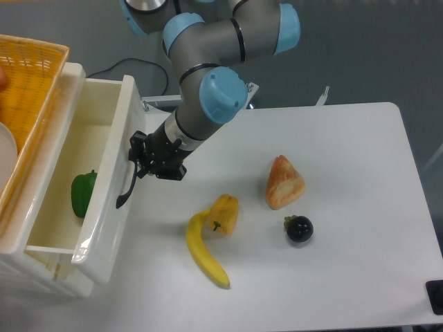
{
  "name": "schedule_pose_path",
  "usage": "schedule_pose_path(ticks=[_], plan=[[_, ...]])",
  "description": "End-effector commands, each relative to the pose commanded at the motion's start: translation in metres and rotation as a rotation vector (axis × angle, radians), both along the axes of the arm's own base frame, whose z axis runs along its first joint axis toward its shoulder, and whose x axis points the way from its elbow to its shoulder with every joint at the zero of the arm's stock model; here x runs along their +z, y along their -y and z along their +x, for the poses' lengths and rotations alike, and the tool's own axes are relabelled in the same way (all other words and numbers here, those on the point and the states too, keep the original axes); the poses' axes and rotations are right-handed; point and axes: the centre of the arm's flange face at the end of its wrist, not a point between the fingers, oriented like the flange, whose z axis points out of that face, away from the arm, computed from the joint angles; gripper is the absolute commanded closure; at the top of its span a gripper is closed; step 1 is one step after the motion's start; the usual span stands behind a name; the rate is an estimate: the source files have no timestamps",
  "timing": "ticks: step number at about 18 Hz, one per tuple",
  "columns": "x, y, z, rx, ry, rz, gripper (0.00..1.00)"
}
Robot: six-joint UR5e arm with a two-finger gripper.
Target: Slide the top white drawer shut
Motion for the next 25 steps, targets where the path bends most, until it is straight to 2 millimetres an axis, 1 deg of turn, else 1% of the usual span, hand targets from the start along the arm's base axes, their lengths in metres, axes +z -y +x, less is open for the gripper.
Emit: schedule_pose_path(ticks=[14,15,21,23,25], plan=[[0.001,-0.021,0.051,-0.054,0.016,-0.018,1.0],[0.002,-0.024,0.058,-0.062,0.018,-0.02,1.0],[0.003,-0.032,0.082,-0.082,0.023,-0.025,1.0],[0.004,-0.034,0.086,-0.085,0.025,-0.025,1.0],[0.004,-0.034,0.085,-0.085,0.023,-0.023,1.0]])
